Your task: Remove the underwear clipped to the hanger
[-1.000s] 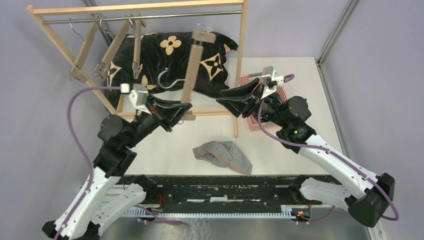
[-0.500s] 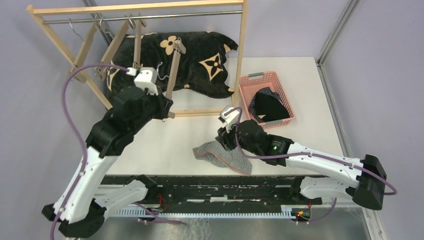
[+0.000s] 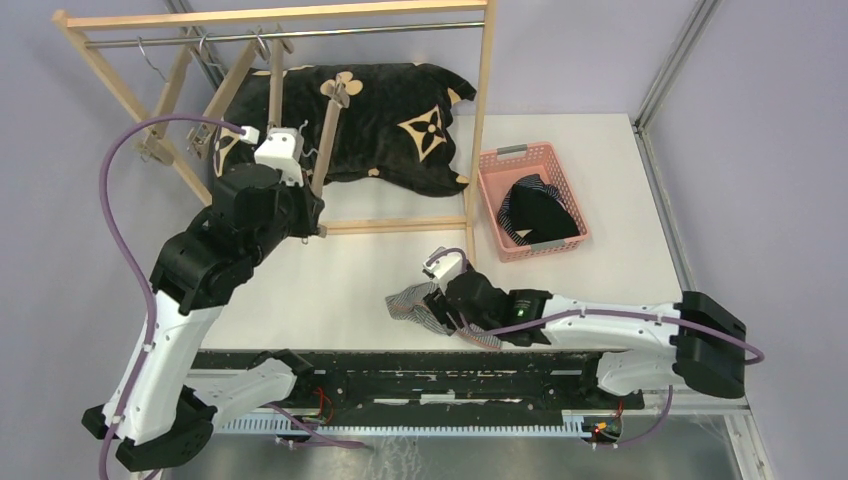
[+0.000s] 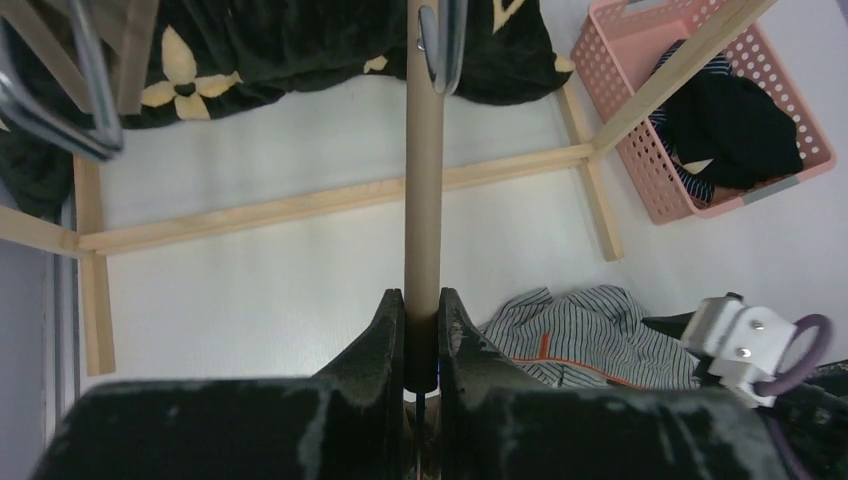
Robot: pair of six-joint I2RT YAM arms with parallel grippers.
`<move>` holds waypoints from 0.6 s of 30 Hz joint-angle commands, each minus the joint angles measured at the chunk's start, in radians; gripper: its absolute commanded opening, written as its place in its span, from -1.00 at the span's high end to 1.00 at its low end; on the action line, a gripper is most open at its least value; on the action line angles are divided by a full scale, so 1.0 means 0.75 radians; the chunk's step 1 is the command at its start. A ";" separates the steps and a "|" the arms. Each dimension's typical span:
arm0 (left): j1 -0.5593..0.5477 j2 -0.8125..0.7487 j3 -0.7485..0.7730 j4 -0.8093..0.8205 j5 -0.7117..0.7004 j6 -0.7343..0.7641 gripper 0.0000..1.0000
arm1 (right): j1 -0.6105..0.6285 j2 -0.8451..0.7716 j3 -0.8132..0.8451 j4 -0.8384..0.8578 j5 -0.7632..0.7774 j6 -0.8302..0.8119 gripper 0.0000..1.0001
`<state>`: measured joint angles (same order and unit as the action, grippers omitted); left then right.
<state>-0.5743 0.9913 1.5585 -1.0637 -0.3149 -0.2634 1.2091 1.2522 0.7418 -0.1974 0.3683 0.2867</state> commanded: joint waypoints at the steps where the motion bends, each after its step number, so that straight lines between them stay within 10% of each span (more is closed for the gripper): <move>1: 0.003 0.073 0.111 0.054 -0.035 0.092 0.95 | 0.006 0.147 0.060 0.105 0.073 0.038 -0.60; 6: 0.003 0.175 0.244 0.025 -0.039 0.133 0.95 | 0.006 0.349 0.125 0.168 0.060 0.059 -0.69; 8: 0.003 0.211 0.318 0.012 -0.031 0.156 0.95 | 0.006 0.418 0.144 0.166 0.033 0.082 -0.35; 12: 0.003 0.288 0.476 -0.049 -0.016 0.224 0.95 | 0.004 0.454 0.128 0.151 0.071 0.162 0.98; 18: 0.012 0.401 0.623 -0.119 -0.068 0.291 0.95 | 0.006 0.168 0.075 0.118 0.135 0.154 1.00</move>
<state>-0.5735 1.2560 1.9369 -1.1408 -0.3359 -0.1329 1.2091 1.5436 0.7940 -0.1223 0.4034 0.3828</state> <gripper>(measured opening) 0.141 0.028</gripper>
